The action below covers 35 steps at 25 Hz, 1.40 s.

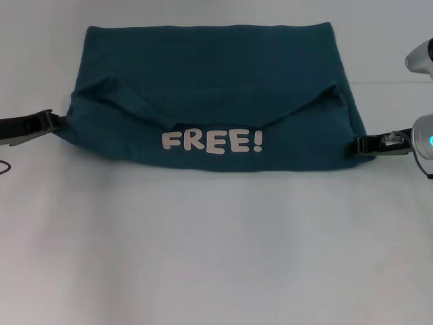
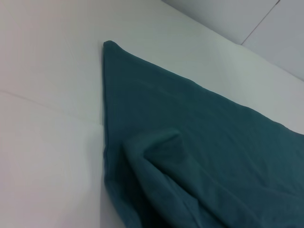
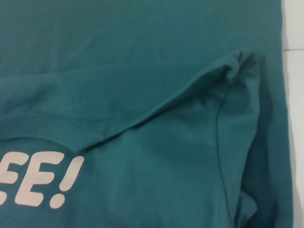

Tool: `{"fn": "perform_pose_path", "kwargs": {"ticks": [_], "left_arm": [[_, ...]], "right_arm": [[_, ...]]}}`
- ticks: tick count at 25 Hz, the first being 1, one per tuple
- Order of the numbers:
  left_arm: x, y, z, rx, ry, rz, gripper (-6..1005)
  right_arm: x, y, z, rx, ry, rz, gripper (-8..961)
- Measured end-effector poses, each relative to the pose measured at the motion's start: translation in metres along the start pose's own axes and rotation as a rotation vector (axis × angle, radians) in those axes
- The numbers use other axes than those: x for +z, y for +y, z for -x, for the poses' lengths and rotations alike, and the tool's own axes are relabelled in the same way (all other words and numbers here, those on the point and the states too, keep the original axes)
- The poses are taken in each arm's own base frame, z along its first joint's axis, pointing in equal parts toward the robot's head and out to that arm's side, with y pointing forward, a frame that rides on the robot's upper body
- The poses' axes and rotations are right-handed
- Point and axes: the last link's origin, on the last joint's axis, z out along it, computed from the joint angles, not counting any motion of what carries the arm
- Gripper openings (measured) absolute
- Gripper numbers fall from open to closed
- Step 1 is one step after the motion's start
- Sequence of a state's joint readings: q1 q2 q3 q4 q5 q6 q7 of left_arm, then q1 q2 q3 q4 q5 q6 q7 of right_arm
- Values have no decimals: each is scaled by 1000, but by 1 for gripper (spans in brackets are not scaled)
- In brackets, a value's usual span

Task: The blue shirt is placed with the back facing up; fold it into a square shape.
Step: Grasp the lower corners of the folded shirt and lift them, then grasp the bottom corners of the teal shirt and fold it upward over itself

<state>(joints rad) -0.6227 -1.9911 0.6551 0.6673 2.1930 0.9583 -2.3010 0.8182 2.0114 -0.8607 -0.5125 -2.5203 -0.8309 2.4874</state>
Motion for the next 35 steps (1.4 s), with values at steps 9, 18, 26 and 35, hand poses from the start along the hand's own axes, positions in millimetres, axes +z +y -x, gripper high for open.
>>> {"fn": "perform_pose_path", "kwargs": {"ticks": [9,18,26,35], "left_arm": [[-3,7,2,18,-46,47,1],[-32,5,20,65,-236,104,1],[-80,5,46,86,-445,207,2],[-111,-4,81,93,-689,197,2]], "right_arm": [[-8,3,4,-5,19,40,109],[-42,5,-11,13,155,192,57],[-75,-8,-58,42,343,305,66],[-102,-19,-105,43,500,437,75]]}}
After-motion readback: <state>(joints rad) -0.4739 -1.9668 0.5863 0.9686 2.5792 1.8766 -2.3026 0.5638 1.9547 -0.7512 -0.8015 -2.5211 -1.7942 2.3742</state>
